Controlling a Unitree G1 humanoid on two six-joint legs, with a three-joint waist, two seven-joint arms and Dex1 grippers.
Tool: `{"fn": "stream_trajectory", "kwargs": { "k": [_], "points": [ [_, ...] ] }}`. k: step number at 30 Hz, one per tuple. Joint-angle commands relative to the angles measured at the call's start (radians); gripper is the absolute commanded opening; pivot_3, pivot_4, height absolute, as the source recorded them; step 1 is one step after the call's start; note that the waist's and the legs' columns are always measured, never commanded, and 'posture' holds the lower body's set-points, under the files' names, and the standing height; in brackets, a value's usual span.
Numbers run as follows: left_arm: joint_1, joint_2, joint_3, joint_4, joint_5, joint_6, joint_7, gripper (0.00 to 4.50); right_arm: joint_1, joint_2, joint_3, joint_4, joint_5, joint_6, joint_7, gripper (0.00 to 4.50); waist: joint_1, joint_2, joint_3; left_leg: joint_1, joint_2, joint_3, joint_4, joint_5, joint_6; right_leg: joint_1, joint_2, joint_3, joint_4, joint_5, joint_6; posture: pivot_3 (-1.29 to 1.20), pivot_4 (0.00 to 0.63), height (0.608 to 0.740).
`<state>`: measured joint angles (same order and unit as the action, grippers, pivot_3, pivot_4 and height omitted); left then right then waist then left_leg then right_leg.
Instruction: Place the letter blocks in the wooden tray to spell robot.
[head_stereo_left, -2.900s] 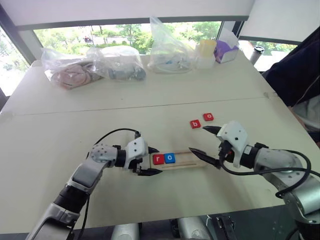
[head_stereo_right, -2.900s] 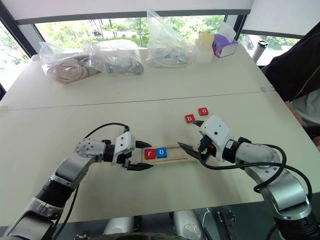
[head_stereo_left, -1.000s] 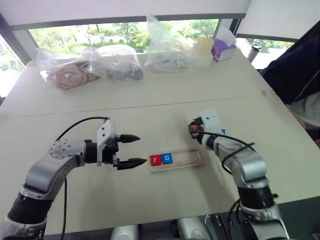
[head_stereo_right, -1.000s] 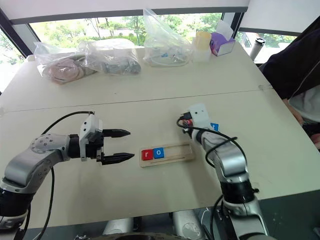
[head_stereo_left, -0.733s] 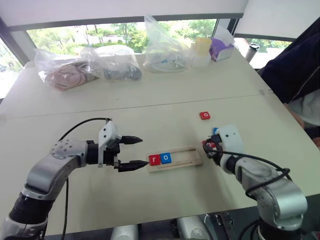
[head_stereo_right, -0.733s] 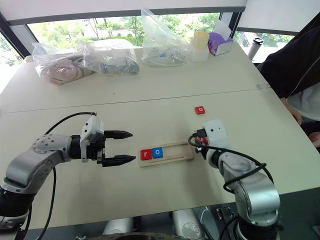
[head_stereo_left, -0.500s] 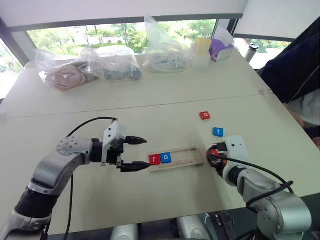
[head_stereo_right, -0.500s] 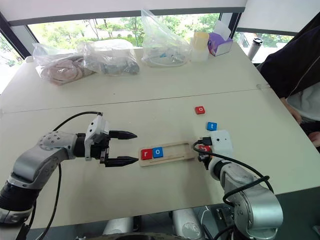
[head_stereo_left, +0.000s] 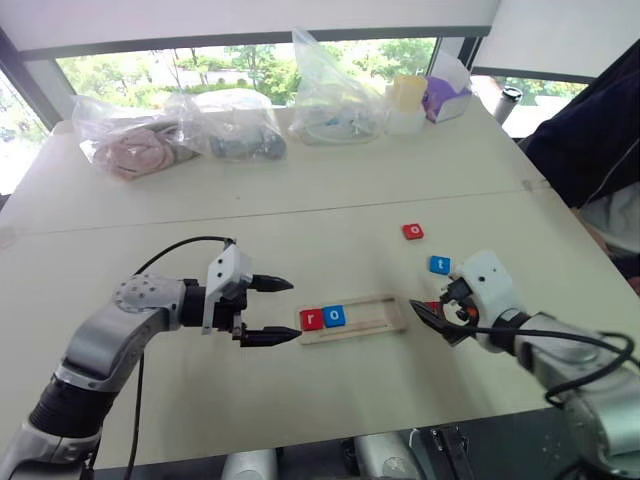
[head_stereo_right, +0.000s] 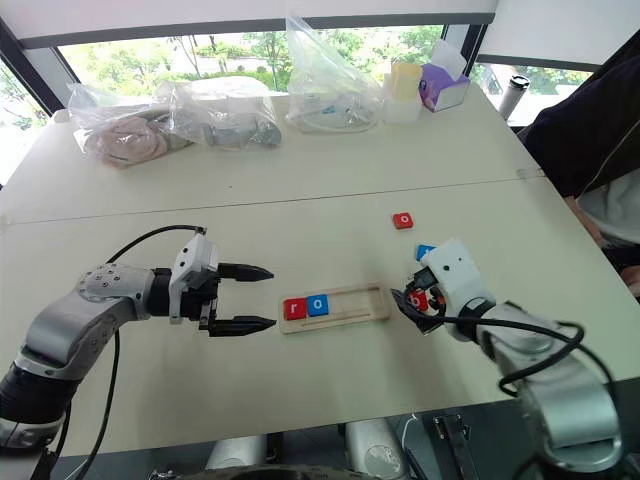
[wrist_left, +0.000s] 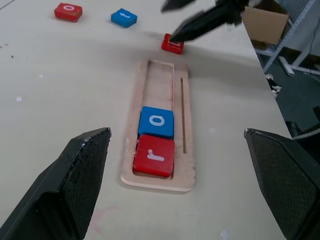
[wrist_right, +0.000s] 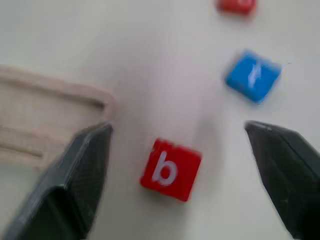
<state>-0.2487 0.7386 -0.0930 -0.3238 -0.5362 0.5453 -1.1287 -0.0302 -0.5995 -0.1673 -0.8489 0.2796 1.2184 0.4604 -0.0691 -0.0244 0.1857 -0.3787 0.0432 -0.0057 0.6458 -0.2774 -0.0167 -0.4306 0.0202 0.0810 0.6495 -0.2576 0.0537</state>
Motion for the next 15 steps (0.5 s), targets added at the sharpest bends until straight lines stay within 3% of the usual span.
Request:
{"fn": "stream_trajectory", "kwargs": {
  "k": [1, 6, 10, 15],
  "points": [
    [-0.02, 0.016, 0.01, -0.037, -0.03, 0.011, -0.027, 4.5, 0.04, -0.195, -0.045, 0.186, 0.067, -0.391, 0.398, 4.41, 0.001, -0.001, 0.001, 0.001, 0.001, -0.001, 0.0, 0.0, 0.0, 0.001, 0.002, -0.001, 0.0, 0.0, 0.0, 0.0, 0.15, 0.74],
    [-0.031, 0.008, 0.002, -0.059, -0.038, 0.013, -0.029, 4.5, 0.0, -0.323, 0.007, 0.484, 0.062, -0.698, 0.646, 4.41, 0.001, -0.005, 0.004, 0.002, 0.0, 0.0, 0.002, 0.0, 0.0, 0.004, 0.001, 0.0, 0.0, 0.0, 0.0, 0.0, 0.15, 0.74],
    [-0.003, 0.026, 0.001, -0.108, -0.034, 0.001, -0.037, 4.5, -0.076, -0.349, 0.097, 0.698, -0.012, -0.878, 0.731, 4.41, 0.0, -0.005, 0.005, 0.003, 0.0, 0.0, 0.001, 0.0, 0.0, 0.004, 0.001, 0.0, 0.0, 0.0, 0.0, 0.0, 0.15, 0.74],
    [-0.001, 0.035, 0.028, -0.121, -0.054, 0.001, -0.037, 4.5, -0.127, -0.341, 0.152, 0.818, -0.038, -0.973, 0.776, 4.41, 0.005, -0.004, 0.006, 0.003, 0.0, -0.001, 0.001, 0.0, 0.001, 0.003, 0.001, 0.0, 0.001, 0.0, 0.0, 0.0, 0.15, 0.74]
  ]
}}
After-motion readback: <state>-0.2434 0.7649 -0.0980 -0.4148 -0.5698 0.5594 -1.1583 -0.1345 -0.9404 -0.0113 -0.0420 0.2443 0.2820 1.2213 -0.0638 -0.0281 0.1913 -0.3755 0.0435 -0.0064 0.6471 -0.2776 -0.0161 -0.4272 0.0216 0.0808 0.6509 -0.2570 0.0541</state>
